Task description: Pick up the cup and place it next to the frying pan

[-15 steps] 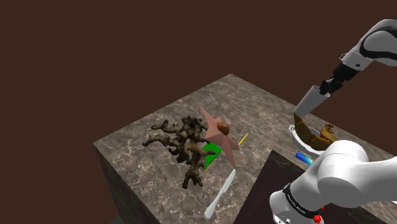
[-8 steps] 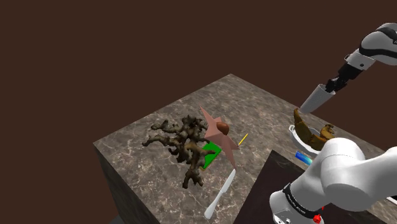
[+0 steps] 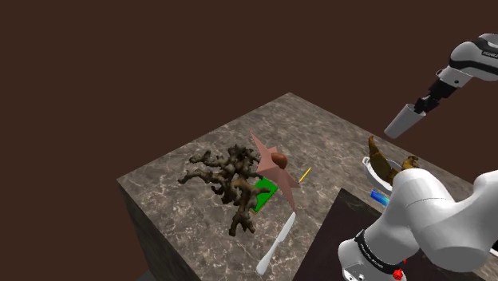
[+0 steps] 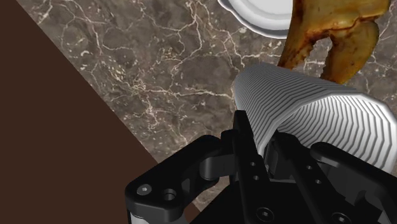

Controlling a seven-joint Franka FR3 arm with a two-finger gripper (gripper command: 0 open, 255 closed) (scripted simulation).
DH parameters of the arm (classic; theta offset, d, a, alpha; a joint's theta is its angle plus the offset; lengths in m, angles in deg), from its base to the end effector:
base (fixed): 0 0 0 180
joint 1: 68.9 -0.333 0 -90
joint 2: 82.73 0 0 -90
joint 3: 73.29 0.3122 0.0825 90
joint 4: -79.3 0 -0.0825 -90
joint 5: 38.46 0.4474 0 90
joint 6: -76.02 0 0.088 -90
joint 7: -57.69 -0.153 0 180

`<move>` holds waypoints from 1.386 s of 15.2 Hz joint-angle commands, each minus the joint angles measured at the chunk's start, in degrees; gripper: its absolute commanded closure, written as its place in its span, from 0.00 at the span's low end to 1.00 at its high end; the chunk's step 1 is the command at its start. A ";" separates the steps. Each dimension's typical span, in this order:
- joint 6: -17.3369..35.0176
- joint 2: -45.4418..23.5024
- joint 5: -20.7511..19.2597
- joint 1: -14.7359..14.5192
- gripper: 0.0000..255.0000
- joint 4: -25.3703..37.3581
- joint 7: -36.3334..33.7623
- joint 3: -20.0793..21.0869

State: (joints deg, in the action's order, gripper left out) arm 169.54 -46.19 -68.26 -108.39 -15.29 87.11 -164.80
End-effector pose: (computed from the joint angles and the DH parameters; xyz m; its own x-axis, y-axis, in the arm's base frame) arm 0.2358 -0.6085 0.4592 0.9378 -0.3448 0.0419 -0.3384 -0.9342 -0.1131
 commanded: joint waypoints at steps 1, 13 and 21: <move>-1.72 1.80 -1.57 -6.20 1.00 6.04 1.45 -5.38; -11.79 16.55 -11.12 -33.18 1.00 41.49 9.65 -22.19; -5.69 17.28 -11.53 -29.14 1.00 33.12 7.99 -21.81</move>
State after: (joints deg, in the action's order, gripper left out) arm 162.91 -29.02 -79.71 -138.18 19.08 95.31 -186.67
